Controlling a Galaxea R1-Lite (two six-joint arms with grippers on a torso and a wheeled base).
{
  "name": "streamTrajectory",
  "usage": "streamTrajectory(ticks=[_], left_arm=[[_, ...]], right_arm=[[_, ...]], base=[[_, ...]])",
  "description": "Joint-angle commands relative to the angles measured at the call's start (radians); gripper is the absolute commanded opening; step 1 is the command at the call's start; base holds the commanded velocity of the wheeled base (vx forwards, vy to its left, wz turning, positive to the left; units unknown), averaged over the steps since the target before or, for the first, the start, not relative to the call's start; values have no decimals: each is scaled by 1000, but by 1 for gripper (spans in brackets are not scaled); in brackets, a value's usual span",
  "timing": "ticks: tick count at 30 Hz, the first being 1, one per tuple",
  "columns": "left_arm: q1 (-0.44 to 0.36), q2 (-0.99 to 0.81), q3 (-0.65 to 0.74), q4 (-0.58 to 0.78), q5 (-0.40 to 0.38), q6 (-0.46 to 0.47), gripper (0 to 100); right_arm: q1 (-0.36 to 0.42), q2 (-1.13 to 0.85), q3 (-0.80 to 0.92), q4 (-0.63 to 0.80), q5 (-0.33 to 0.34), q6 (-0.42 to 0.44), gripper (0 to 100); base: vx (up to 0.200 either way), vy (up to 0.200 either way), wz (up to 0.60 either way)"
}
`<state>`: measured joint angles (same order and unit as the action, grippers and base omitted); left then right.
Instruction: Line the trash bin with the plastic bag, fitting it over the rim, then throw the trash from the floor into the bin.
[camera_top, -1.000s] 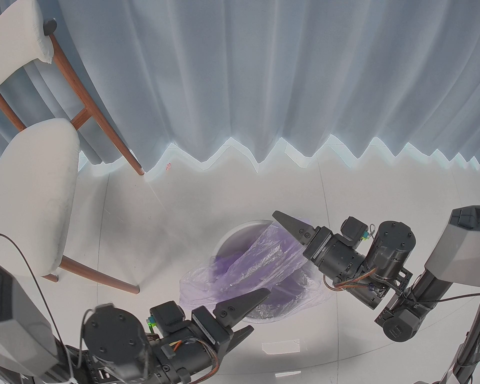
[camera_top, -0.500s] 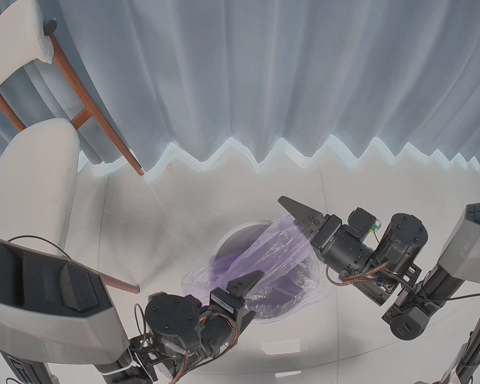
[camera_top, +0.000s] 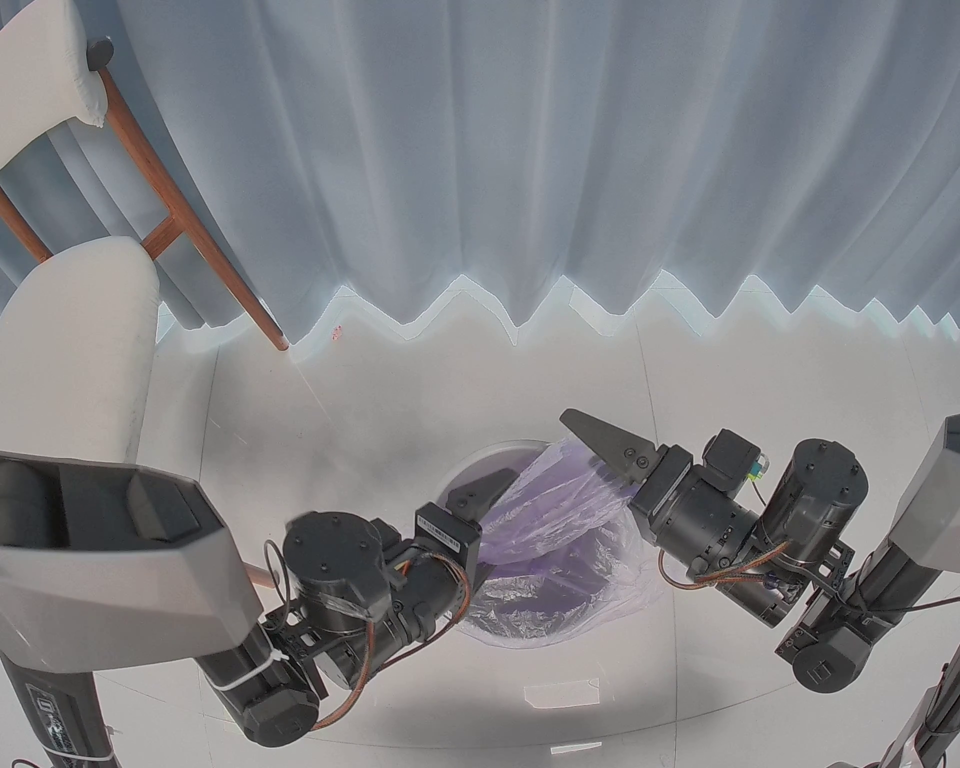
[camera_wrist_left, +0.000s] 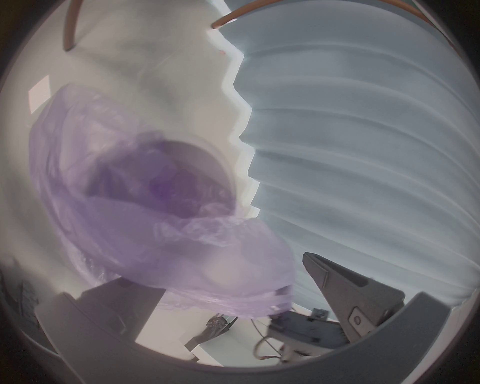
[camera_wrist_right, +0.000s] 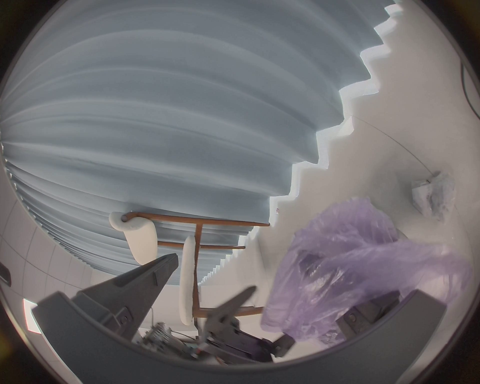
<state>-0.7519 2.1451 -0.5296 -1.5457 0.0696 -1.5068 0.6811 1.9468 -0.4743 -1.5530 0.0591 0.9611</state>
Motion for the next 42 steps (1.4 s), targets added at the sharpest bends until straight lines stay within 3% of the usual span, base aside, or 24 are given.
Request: streamTrajectory(ticks=[1, 9, 18, 19, 22, 37, 42], left_arm=[[45, -97, -1, 1, -25, 48, 100], [68, -149, 62, 1, -51, 174, 100], [68, -143, 62, -1, -71, 194, 100], [66, -151, 77, 1, -137, 226, 100], [80, -148, 88, 1, -205, 293, 100], [95, -137, 54, 1, -218, 343, 100], [100, -134, 63, -1, -192, 396, 100]], right_arm=[[-20, 43, 40, -18, -1, -2, 100], [-55, 43, 117, -18, 4, 2, 100], [-72, 80, 125, -18, 4, 5, 100], [-72, 80, 129, -18, 4, 5, 100], [-72, 78, 141, -18, 4, 5, 100], [-90, 0, 175, -18, 4, -13, 100], [-146, -85, 204, -18, 56, -12, 100]], base=[[0, 0, 0], [0, 0, 0], [0, 0, 0], [0, 0, 0], [200, 200, 0], [40, 160, 0], [0, 0, 0]])
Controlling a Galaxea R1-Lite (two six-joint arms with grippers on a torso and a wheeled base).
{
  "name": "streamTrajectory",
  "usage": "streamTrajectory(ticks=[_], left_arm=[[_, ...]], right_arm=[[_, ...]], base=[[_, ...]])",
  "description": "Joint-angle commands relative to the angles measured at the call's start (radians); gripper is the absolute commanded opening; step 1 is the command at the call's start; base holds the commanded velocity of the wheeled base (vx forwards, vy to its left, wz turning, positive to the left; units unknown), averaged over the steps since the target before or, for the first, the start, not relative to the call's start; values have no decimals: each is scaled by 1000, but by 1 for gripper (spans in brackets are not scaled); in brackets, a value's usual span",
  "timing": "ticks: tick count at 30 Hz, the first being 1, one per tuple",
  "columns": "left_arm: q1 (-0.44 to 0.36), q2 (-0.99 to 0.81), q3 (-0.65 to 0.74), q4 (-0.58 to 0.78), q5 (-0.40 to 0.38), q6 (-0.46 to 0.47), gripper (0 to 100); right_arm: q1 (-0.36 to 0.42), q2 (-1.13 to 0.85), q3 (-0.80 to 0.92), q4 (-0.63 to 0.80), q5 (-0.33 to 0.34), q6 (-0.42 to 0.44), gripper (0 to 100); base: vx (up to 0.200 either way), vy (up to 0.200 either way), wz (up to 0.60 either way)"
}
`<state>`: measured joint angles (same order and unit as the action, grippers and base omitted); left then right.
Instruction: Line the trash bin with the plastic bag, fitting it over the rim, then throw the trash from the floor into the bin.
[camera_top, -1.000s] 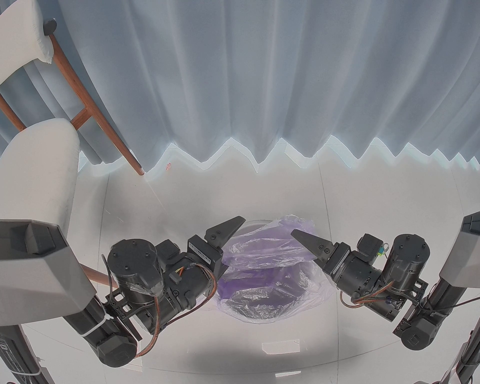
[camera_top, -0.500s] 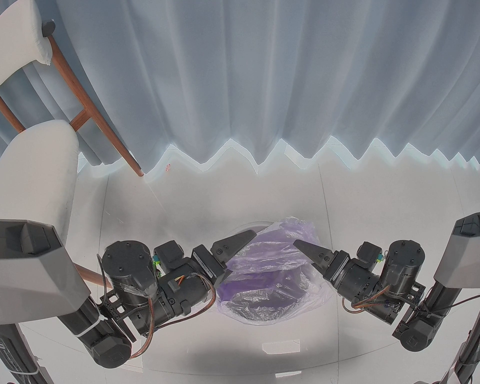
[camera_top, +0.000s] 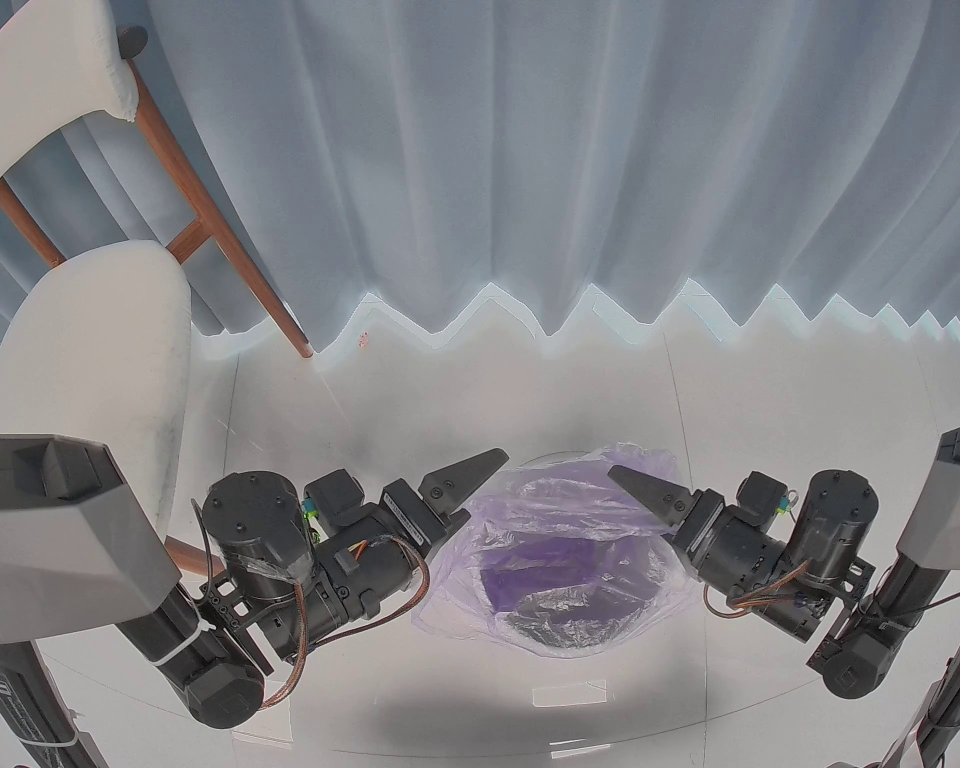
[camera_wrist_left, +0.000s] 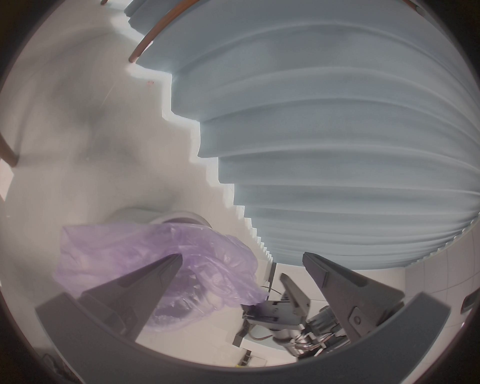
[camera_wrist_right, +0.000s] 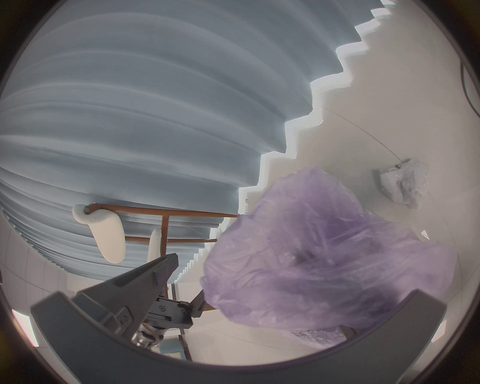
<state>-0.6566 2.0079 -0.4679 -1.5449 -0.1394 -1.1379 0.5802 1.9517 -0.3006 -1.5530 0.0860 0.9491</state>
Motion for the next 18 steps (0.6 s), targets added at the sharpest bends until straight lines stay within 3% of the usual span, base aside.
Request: streamTrajectory(ticks=[1, 7, 18], left_arm=[[12, 0, 6, -1, 14, 26, 100], [26, 0, -40, 0, -26, 12, 100], [18, 0, -38, 0, -25, 20, 100]], right_arm=[[-48, -91, 37, -18, 37, 0, 100], [-45, -82, 61, -18, 38, 0, 100], [-45, -83, 67, -18, 38, -1, 100]], base=[[0, 0, 0], [0, 0, 0], [0, -200, 0]])
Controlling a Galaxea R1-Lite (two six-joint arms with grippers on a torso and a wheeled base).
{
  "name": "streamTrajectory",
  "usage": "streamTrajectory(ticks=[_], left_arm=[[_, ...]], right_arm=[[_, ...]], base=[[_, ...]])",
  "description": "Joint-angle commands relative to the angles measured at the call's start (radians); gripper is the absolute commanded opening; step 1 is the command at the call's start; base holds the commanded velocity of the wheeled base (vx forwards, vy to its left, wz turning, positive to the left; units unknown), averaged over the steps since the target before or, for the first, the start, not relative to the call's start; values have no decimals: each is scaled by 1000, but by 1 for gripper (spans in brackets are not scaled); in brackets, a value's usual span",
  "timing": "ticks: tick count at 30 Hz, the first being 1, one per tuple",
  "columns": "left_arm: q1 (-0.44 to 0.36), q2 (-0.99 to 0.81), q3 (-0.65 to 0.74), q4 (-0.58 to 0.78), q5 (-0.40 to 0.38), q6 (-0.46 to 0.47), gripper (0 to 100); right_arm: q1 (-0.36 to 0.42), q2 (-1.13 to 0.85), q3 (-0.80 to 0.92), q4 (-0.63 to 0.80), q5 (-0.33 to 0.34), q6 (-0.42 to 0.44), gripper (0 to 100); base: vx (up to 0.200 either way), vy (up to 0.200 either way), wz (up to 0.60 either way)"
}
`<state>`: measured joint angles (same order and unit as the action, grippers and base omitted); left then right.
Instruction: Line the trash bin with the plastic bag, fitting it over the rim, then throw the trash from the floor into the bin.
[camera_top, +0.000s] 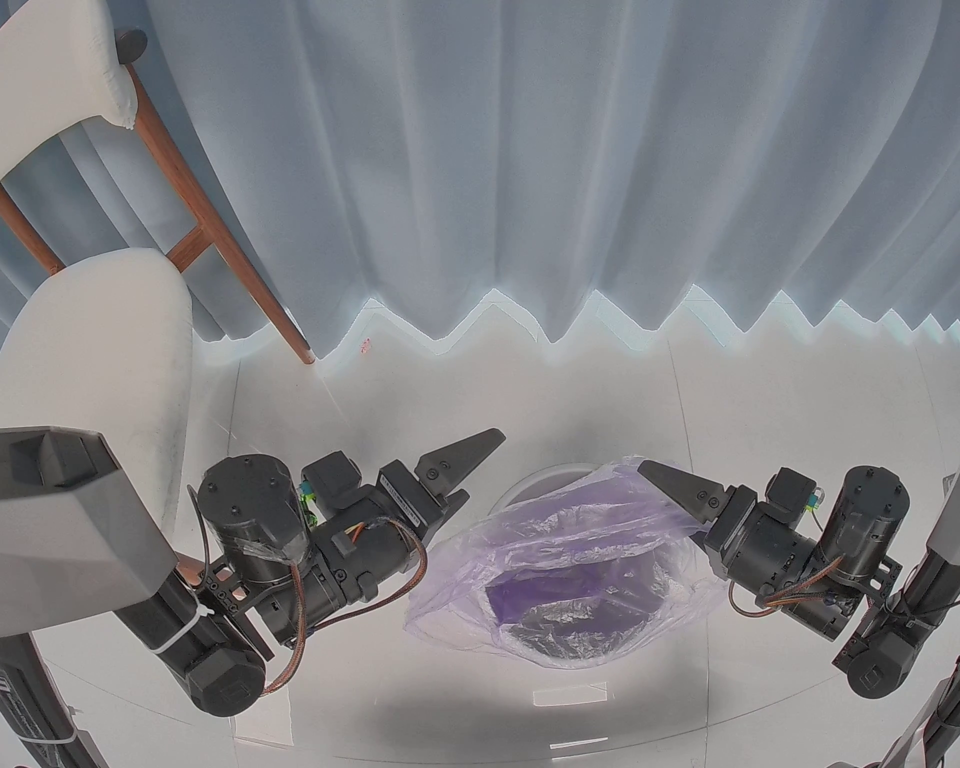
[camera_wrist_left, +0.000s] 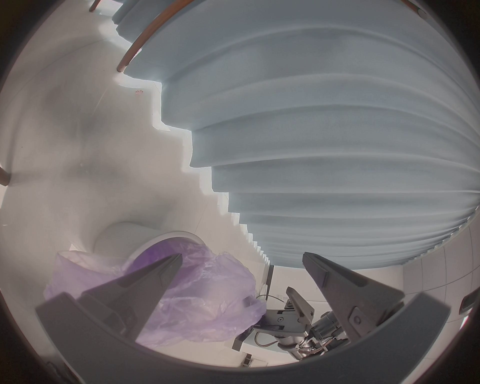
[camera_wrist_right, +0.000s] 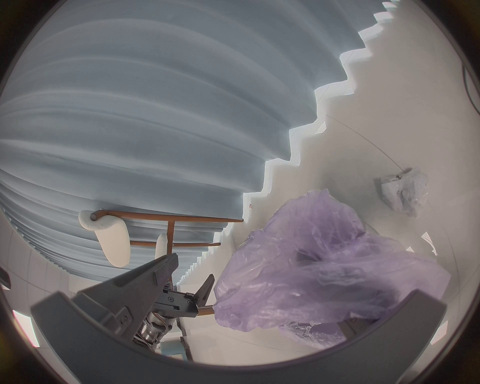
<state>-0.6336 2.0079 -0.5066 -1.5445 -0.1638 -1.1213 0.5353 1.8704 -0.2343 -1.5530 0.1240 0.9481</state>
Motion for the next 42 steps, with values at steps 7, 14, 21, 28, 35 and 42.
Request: streamTrajectory(ticks=[7, 14, 21, 28, 35, 42], left_arm=[[-51, -29, 48, 0, 32, 40, 100], [-89, -219, 235, 0, 214, 350, 100], [-350, -314, 387, 37, 175, 153, 100], [-316, -109, 341, 21, 124, -196, 100], [-281, 173, 253, -2, 124, -201, 100], [-236, 193, 194, -2, 110, -219, 100]], right_arm=[[0, 9, 0, -18, 0, 1, 100], [6, 50, -10, -18, 0, -2, 100], [23, 67, -30, -18, 0, -2, 100], [32, 65, -31, -18, -4, -2, 100], [34, 56, -31, -18, -6, -2, 100], [32, 50, -42, -18, -6, 0, 100]], base=[[0, -114, 0], [0, 0, 0], [0, 0, 0], [0, 0, 0], [0, 0, 0], [0, 0, 0]])
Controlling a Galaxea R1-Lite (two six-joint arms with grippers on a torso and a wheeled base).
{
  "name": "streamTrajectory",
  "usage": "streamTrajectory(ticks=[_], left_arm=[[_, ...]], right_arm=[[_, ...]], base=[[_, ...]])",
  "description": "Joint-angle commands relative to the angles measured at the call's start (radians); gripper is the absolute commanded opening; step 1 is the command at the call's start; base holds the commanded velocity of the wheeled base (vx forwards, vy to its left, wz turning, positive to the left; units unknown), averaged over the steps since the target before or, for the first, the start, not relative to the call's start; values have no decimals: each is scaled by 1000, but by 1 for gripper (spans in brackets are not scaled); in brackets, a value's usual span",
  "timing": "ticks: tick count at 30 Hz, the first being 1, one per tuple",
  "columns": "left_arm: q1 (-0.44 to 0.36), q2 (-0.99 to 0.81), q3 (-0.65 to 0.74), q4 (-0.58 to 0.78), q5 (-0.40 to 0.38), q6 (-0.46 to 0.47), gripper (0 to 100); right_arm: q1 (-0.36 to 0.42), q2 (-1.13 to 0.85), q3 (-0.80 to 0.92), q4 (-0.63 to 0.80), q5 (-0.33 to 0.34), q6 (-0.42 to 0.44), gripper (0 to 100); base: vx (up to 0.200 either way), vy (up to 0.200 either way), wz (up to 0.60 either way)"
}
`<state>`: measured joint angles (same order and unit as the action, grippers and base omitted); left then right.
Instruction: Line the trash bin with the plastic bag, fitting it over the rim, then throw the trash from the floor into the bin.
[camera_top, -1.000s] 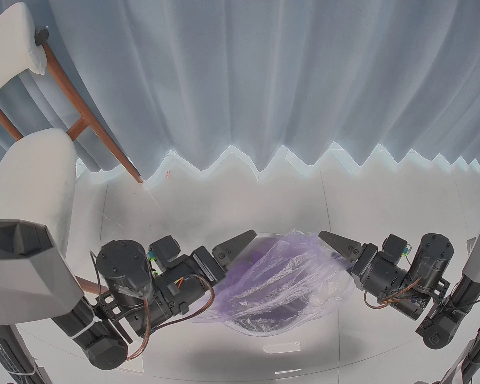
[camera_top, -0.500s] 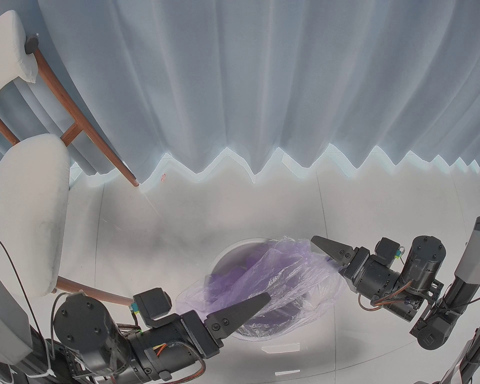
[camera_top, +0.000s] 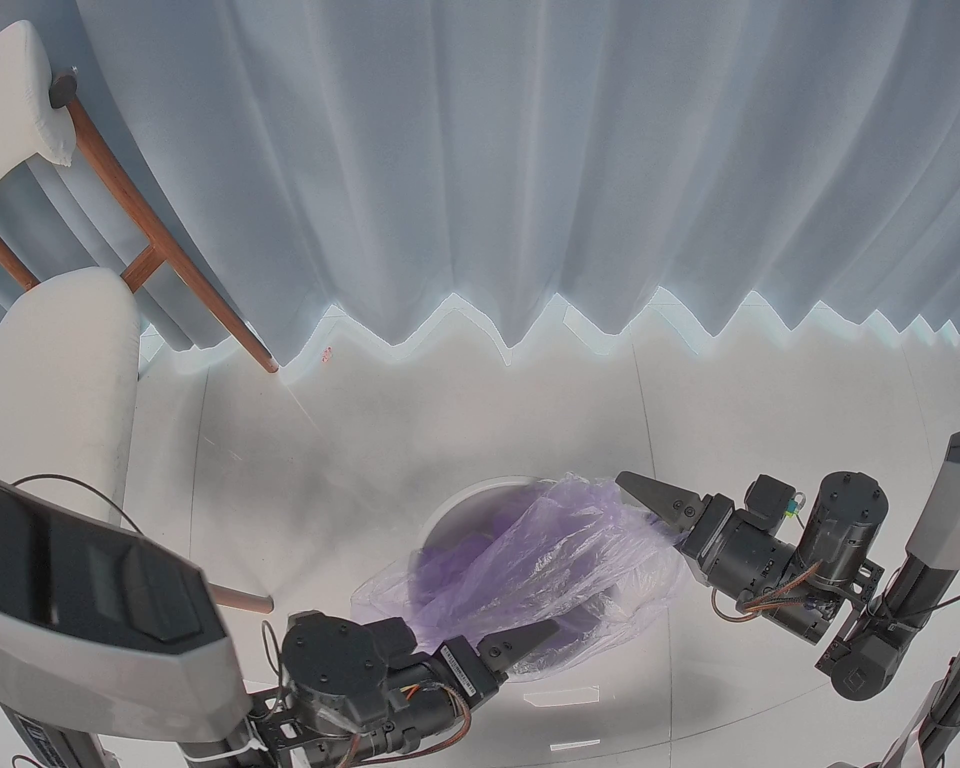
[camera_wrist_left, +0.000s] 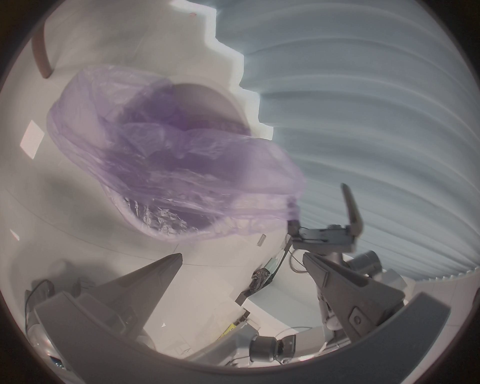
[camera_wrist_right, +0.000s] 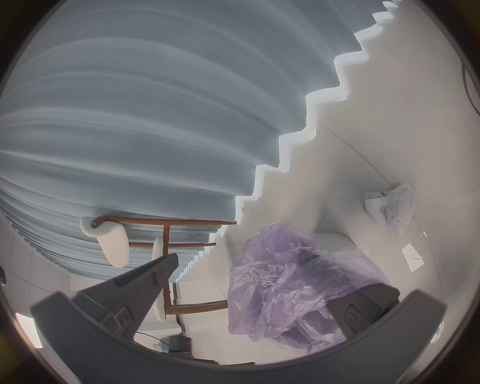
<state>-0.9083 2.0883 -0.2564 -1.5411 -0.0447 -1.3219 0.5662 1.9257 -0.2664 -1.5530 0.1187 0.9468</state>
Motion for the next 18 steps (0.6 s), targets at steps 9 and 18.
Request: streamTrajectory(ticks=[9, 18], left_arm=[[115, 144, -119, -5, -11, -20, 100], [201, 90, -159, -7, -6, -10, 100]], right_arm=[[3, -5, -24, -18, -1, 0, 100], [3, -19, -22, -18, -1, 0, 100]], base=[[0, 0, 0], [0, 0, 0]])
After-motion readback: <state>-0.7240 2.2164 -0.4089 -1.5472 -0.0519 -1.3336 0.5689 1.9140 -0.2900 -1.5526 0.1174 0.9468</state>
